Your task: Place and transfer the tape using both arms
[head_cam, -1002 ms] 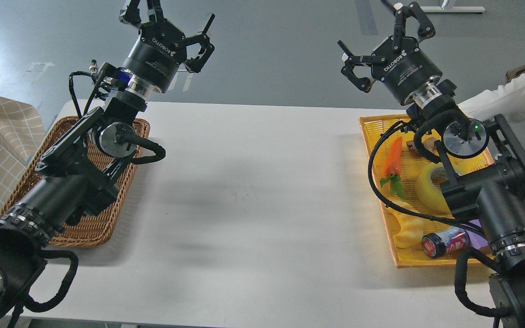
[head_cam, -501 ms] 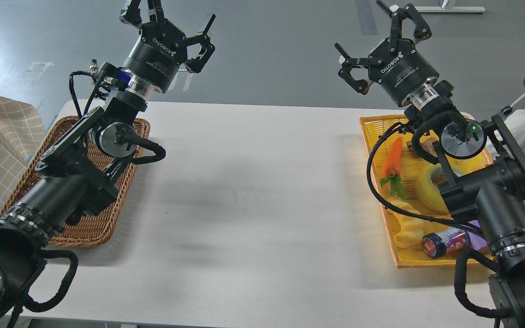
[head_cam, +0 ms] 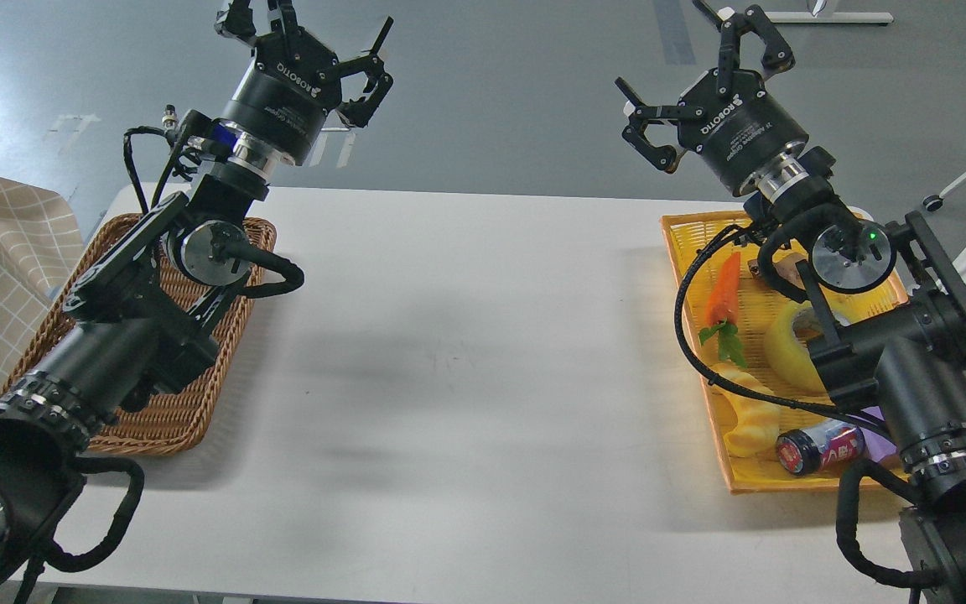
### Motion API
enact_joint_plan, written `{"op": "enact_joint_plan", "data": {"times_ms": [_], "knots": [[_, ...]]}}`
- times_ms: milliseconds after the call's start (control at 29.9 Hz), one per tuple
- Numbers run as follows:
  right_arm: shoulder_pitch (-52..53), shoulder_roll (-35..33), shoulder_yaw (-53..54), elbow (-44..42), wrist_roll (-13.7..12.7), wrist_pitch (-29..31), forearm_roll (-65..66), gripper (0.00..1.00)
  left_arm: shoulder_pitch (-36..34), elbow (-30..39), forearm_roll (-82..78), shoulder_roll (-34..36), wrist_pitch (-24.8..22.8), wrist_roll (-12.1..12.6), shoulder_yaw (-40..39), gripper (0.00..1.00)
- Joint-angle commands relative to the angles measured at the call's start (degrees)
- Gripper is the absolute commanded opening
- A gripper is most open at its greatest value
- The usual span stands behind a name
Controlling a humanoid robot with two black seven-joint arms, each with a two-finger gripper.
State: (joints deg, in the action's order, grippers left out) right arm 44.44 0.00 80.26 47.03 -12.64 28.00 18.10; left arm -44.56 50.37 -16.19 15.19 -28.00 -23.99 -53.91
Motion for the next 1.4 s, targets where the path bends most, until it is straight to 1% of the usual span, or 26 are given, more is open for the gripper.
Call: {"op": "enact_joint_plan", "data": {"times_ms": [0, 1236, 1370], "knots": [[-0.14, 0.0, -0.02, 0.08, 0.07, 0.0, 0.0, 1.0, -0.17, 0.0, -0.07, -0.08, 0.0, 0.43, 0.39, 0.98], [0.12, -0.53, -0.19, -0.1, -0.37, 0.0, 0.18, 1.0, -0.26, 0.0, -0.16, -0.08, 0.0, 0.17, 0.48, 0.98], [0.21, -1.84, -0.37, -0.1, -0.63, 0.0, 1.4, 1.0, -0.26, 0.0, -0.16, 0.01, 0.0, 0.17, 0.48, 0.98]]}}
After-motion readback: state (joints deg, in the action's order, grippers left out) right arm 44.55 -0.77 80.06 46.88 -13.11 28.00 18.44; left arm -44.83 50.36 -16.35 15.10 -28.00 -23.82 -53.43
